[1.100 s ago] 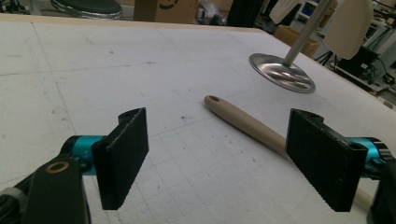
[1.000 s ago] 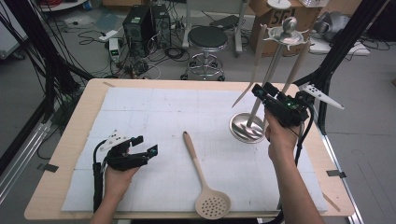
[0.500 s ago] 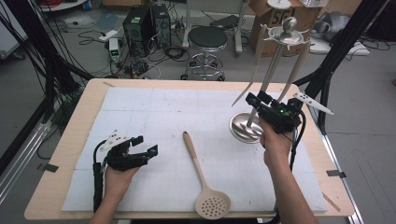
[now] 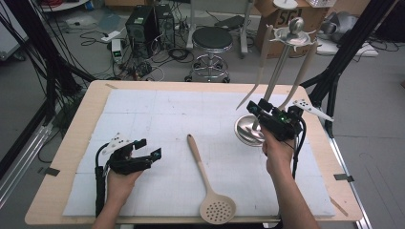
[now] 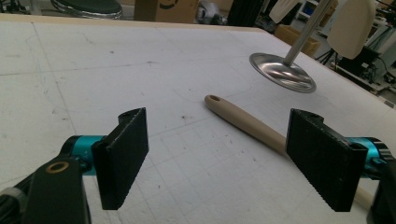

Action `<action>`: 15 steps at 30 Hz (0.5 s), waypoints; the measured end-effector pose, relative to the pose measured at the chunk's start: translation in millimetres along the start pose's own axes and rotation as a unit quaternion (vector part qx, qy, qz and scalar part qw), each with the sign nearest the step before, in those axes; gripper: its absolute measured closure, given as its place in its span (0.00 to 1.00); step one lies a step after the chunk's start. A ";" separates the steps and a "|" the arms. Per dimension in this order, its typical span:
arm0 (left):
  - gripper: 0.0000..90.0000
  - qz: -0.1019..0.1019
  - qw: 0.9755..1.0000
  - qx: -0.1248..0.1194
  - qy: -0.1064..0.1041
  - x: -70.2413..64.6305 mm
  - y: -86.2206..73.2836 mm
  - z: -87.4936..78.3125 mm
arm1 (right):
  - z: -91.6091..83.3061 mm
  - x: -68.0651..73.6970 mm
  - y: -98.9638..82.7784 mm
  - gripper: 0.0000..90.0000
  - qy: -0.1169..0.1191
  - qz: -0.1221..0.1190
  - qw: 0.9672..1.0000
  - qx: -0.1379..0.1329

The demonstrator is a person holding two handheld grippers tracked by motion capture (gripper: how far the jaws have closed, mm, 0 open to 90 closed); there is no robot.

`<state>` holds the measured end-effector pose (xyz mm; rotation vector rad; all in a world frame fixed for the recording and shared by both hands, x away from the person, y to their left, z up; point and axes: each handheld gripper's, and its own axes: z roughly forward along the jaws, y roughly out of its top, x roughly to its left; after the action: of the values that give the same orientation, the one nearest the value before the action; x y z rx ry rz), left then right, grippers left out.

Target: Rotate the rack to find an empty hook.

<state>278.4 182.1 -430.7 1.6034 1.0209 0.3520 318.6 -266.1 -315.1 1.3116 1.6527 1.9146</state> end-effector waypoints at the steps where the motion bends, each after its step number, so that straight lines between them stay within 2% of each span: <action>1: 0.25 0.000 1.000 -0.001 0.000 -0.1 -0.1 0.1 | 0.2 -0.2 -0.6 0.40 0.001 0.000 1.000 0.001; 9: 0.25 0.000 1.000 -0.001 -0.001 -0.2 0.0 0.1 | 1.5 1.1 -2.1 0.42 0.005 0.003 1.000 0.008; 13: 0.25 0.000 1.000 -0.001 -0.001 -0.1 0.0 0.0 | 0.9 -1.2 -5.2 0.51 0.026 0.012 1.000 0.002; 15: 0.25 0.000 1.000 -0.001 -0.001 -0.2 0.0 0.1 | 0.7 -1.0 -6.2 0.52 0.038 0.018 0.999 0.002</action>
<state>278.4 181.9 -430.8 1.6014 1.0179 0.3508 317.6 -264.5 -321.2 1.2946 1.6787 2.0063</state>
